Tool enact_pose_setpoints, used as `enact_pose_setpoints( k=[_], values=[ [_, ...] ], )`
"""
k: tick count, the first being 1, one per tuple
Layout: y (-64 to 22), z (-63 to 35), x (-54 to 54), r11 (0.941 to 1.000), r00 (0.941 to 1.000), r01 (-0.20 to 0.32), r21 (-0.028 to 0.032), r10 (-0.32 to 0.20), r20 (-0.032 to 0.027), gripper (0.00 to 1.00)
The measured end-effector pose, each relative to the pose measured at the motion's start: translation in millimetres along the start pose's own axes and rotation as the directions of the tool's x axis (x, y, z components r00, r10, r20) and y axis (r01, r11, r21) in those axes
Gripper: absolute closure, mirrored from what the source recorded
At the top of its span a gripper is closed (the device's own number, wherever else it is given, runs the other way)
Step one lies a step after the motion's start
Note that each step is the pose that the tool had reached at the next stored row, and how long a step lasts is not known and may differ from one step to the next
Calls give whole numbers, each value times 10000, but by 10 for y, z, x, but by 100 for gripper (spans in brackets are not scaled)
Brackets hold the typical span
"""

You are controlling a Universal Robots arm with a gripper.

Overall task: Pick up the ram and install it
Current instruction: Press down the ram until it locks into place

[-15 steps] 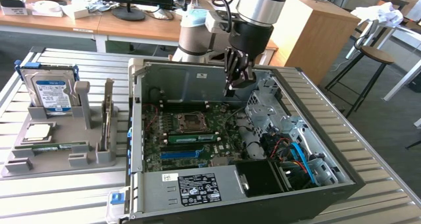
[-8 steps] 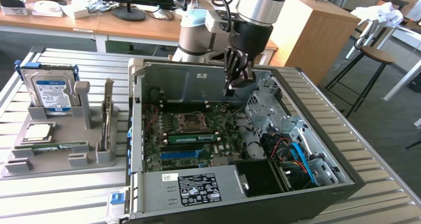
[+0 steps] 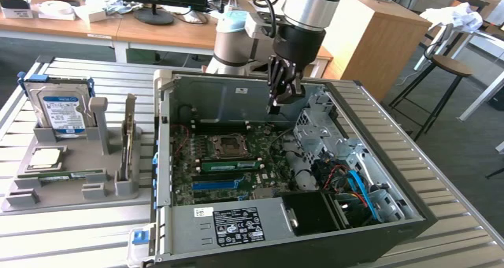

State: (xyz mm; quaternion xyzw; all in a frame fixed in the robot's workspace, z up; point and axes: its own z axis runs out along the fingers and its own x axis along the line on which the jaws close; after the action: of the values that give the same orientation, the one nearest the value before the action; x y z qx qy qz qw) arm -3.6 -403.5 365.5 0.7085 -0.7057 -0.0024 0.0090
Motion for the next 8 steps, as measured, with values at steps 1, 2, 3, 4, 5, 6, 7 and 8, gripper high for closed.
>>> enact_pose_setpoints(
  k=[1,2,3,4,5,6,7,8],
  values=[
    [0,0,0,10000,10000,-1,0,1,0,90],
    [0,3,-1,10000,10000,-1,0,1,1,90],
    [0,7,-1,10000,10000,-1,0,1,1,90],
    [0,14,-1,10000,10000,-1,0,1,0,90],
    [0,22,-1,10000,10000,0,0,0,1,90],
    [0,31,-1,10000,10000,0,0,0,1,90],
    [0,39,-1,10000,10000,-1,0,1,1,90],
    [0,47,-1,10000,10000,-1,0,1,1,90]
  ],
)
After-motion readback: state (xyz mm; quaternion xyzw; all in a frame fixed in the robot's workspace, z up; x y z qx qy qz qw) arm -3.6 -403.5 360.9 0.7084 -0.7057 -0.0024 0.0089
